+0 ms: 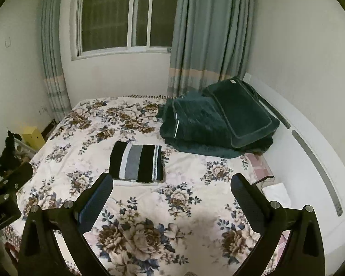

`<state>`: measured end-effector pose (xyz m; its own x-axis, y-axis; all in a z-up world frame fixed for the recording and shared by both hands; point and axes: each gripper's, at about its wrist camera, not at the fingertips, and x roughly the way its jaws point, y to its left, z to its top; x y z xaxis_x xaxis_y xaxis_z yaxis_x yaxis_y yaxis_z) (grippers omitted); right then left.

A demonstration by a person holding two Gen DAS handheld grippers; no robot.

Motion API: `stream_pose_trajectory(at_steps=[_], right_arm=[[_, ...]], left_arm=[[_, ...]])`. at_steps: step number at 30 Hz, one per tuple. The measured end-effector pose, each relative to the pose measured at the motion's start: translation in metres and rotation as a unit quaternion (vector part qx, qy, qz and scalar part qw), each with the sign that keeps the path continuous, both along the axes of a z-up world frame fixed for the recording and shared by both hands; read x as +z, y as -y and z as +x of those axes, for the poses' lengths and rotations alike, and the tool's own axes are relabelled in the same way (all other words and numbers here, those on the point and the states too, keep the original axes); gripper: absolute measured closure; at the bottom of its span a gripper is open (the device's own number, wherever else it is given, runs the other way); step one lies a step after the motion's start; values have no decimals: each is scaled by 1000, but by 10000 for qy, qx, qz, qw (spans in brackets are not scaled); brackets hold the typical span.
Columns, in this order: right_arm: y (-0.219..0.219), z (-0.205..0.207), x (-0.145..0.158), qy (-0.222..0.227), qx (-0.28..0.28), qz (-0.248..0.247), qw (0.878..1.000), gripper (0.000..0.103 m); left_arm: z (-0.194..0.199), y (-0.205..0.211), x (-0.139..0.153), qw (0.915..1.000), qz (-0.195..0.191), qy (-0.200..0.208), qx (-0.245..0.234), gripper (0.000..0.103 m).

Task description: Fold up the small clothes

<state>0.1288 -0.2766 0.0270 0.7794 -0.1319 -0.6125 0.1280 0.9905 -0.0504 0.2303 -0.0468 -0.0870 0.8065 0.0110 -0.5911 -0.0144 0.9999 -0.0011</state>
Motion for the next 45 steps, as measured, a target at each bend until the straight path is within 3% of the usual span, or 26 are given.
stream_pose_trajectory(at_steps=[11, 45], right_arm=[[0, -28, 22, 138, 160, 31, 9998, 0], [18, -5, 32, -23, 457, 134, 9989, 0]], left_arm=[[-16, 4, 7, 9999, 18, -126, 61, 1], [-19, 6, 20, 9998, 97, -84, 162, 1]])
